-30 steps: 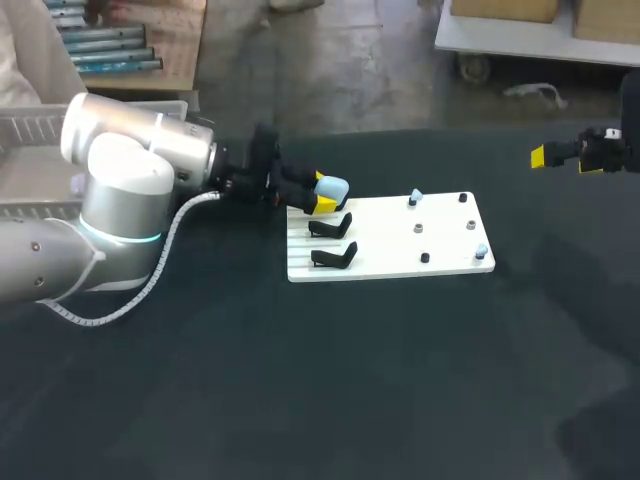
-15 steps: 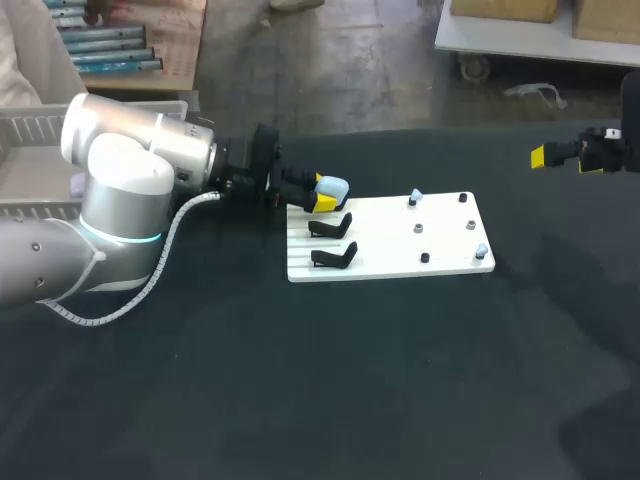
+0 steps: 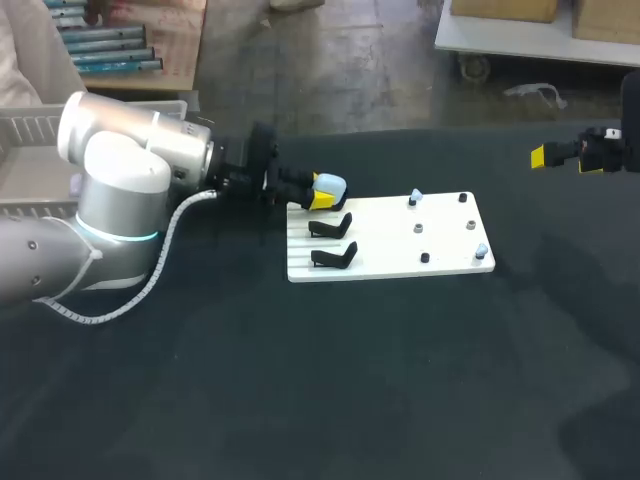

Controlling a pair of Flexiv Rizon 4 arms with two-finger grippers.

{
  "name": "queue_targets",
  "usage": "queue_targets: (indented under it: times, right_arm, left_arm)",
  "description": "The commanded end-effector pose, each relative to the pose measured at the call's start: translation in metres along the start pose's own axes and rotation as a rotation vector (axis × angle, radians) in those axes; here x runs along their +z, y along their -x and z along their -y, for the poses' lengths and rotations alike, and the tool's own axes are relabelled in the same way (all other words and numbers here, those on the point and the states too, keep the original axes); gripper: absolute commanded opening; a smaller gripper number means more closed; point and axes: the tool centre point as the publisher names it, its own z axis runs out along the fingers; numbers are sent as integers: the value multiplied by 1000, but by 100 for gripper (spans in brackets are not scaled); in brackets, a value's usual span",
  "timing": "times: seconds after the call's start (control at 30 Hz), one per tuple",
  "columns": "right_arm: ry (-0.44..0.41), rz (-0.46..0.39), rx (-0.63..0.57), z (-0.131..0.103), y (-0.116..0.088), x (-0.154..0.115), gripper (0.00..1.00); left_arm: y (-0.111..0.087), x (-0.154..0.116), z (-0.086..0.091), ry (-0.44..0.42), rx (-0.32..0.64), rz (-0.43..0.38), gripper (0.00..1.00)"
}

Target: Pick up each earbud case from the left stands, insert the matching earbuds, close the lid, and place the case in the box.

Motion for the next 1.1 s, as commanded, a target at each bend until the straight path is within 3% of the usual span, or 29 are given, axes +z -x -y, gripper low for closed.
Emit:
queue_targets:
  times: [0.03, 0.53, 1.1]
  right_arm:
    - [2, 0, -1, 1, 0, 1, 100]
    - [2, 0, -1, 1, 0, 1, 100]
    - [88, -82, -99, -47, -1, 44, 100]
  left_arm:
    - [6, -9, 3, 2, 11, 14, 0]
    - [65, -28, 21, 57, 23, 53, 0]
    - [114, 10, 41, 80, 87, 77, 0]
